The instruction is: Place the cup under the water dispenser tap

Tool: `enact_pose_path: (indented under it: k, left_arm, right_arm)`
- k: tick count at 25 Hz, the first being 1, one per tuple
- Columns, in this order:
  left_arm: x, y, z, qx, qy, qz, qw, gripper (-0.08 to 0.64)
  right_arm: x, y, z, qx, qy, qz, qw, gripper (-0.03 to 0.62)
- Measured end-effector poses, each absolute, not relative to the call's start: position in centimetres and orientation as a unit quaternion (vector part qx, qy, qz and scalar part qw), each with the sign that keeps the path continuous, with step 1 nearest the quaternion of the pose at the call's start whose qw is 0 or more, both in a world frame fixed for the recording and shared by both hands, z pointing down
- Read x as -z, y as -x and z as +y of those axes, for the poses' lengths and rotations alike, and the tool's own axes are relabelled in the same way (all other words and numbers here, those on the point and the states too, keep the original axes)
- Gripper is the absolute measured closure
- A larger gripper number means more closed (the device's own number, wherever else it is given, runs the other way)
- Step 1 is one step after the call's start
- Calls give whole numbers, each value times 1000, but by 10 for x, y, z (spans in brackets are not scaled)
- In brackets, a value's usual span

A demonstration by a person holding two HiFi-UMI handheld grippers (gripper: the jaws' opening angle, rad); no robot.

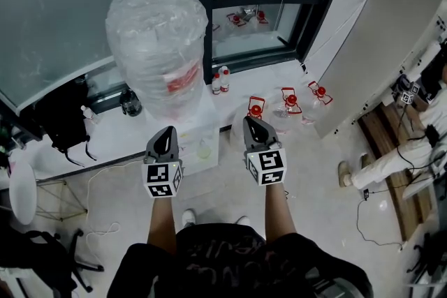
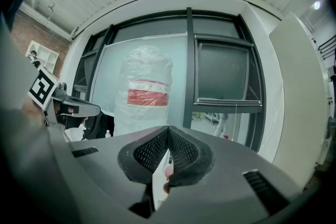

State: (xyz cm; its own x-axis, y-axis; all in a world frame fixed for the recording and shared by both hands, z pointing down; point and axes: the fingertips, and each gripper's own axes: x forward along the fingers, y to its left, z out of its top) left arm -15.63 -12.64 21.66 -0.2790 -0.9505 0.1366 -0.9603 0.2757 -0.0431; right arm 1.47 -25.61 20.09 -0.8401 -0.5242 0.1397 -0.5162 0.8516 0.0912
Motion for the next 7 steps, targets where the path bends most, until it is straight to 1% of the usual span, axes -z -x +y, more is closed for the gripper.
enact_pose_path:
  k: [7]
  left_arm:
    - [-210, 158, -124, -52, -600, -797, 41, 543]
  right_arm:
    - [-193, -14, -258, 12, -272, -961, 50, 580]
